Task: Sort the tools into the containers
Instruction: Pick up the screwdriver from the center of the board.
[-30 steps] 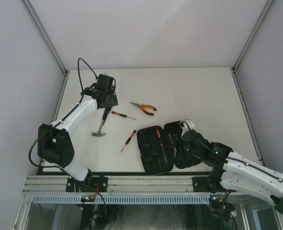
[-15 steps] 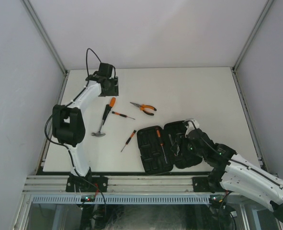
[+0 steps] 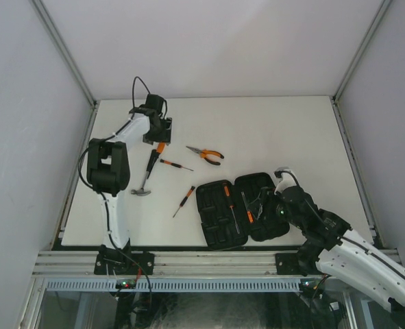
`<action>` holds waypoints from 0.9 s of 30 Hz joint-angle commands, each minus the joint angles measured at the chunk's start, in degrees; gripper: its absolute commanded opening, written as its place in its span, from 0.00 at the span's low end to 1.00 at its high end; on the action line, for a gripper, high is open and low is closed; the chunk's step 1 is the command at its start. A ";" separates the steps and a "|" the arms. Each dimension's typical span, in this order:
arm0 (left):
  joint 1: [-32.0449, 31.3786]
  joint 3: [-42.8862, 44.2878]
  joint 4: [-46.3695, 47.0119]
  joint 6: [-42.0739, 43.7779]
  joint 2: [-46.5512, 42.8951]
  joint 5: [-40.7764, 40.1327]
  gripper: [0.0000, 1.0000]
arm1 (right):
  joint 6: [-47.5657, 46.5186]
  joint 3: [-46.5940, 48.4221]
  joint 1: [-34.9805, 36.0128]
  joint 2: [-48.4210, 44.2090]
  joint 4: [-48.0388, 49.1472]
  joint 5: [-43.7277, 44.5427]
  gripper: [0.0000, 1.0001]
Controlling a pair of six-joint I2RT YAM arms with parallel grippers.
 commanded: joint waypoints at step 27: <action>0.32 9.01 -4.28 2.87 8.04 4.18 0.43 | 1.12 2.03 -0.85 -1.72 -4.29 0.44 0.57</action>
